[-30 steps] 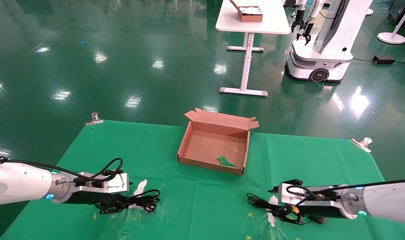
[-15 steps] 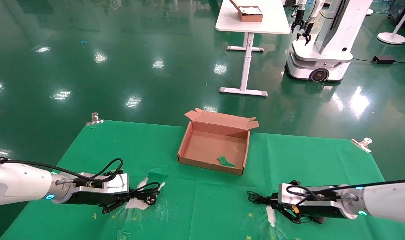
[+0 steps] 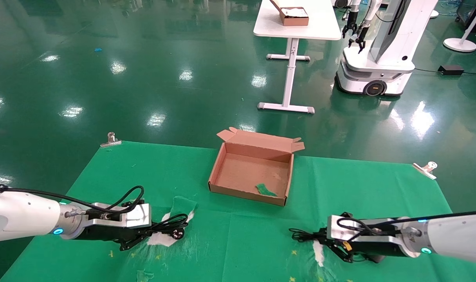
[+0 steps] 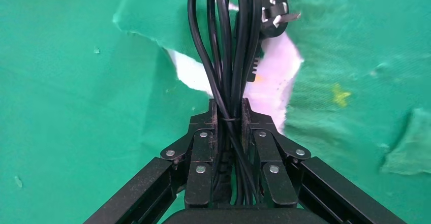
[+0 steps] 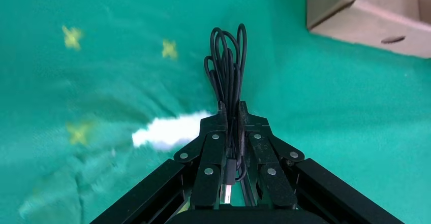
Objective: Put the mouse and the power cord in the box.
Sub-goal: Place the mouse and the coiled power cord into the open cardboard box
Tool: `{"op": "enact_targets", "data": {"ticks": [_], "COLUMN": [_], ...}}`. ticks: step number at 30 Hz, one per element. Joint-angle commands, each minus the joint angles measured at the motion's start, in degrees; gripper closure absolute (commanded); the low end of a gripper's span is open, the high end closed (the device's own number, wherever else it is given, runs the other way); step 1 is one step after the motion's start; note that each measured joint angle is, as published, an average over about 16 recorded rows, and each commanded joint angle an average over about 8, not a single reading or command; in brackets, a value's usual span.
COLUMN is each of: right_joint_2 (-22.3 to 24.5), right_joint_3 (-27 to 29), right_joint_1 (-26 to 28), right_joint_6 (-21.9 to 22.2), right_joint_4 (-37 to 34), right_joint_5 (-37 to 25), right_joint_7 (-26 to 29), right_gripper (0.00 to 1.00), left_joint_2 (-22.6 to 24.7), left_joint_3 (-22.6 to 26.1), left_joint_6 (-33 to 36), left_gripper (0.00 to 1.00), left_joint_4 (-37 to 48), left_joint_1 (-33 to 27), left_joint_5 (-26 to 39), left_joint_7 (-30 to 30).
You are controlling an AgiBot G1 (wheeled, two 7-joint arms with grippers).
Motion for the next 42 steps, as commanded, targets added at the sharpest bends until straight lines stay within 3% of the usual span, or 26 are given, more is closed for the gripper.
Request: {"op": "enact_targets", "data": {"ticks": [1,11,20,24,29,35,38,42], "right_joint_2": [0.1,4.8,7.8,4.3,-3.9,-13.1,-15.3,-15.7], "right_joint_3": [0.2,5.3,7.8,8.0,7.5,7.2,7.3,7.0], "right_joint_1": [0.0,0.7,5.8,7.8,9.3,8.8,6.9,4.2], "right_joint_6": [-0.3,-3.9,-3.6,-0.3,5.1,18.1,23.2,25.1], "right_joint_4": [0.0,1.7,11.0,14.8,13.9,6.3,4.3,4.1], "right_joint_5": [0.3,7.6,10.9,11.0,10.5,9.6,10.0,10.6], "right_joint_7": [0.1,0.7,1.9,4.7,4.8,1.5,1.0,1.2], "right_gripper": [1.0,1.0,1.0,1.0,1.0,1.0,1.0,1.0], "left_joint_2": [-0.4,-5.2,-2.3,1.4,6.1,9.0,9.0,7.8], "left_joint_3": [-0.2,-3.2,-7.0,-8.0,-9.1,-10.2,-10.5,-10.5], "left_joint_6": [0.4,6.8,5.6,1.9,-5.0,-10.6,-10.7,-9.0], "left_gripper": [1.0,1.0,1.0,1.0,1.0,1.0,1.0,1.0], "left_joint_4": [0.1,0.4,1.3,0.8,0.4,0.3,0.5,1.0], "left_joint_1": [-0.2,-6.0,-12.3,-15.1,-17.7,-19.1,-19.1,-18.7], "left_joint_5": [-0.3,-4.6,-10.0,-11.5,-13.0,-14.4,-14.7,-14.8], "left_joint_7": [-0.1,-4.3,-13.7,-17.1,-19.7,-19.4,-18.6,-17.4]}}
